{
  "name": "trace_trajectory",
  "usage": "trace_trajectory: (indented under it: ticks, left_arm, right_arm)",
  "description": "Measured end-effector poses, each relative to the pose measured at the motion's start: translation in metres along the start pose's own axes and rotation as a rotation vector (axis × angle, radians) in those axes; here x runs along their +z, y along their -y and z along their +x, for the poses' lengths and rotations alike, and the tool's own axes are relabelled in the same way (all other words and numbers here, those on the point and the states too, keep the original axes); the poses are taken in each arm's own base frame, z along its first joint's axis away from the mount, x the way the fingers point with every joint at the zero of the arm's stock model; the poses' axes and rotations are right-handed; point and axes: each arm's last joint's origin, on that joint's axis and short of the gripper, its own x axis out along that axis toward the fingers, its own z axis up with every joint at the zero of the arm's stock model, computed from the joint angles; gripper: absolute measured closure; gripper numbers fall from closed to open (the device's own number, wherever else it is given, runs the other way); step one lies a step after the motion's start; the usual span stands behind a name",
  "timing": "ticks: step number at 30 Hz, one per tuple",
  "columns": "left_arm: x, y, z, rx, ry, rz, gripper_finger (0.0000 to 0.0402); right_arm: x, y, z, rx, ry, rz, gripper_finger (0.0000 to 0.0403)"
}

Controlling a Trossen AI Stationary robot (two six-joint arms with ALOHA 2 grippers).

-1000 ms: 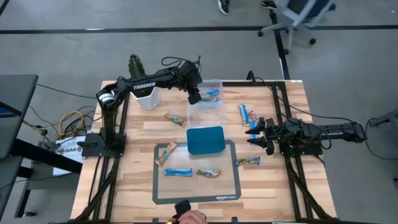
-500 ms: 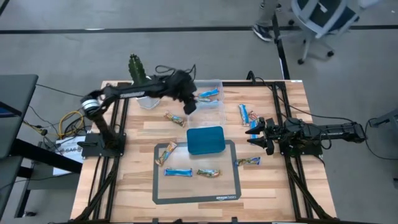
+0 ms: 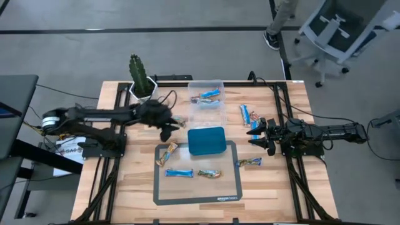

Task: Pick and place Granola Bars by type
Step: Put the red granola bar into the top transparent bin

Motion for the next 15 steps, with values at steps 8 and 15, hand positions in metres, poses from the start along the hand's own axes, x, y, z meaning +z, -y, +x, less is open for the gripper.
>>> trace_trajectory:
  ticks: [8,15]
  left_arm:
    - [-0.047,0.011,-0.038,-0.097,0.108,0.058,0.0248]
    - [-0.074,0.021,-0.057,-0.209,0.243,0.133,0.0248]
  right_arm:
    - [0.000,0.000,0.000,0.000,0.000,0.000,0.0182]
    - [0.000,0.000,0.000,0.000,0.000,0.000,0.0182]
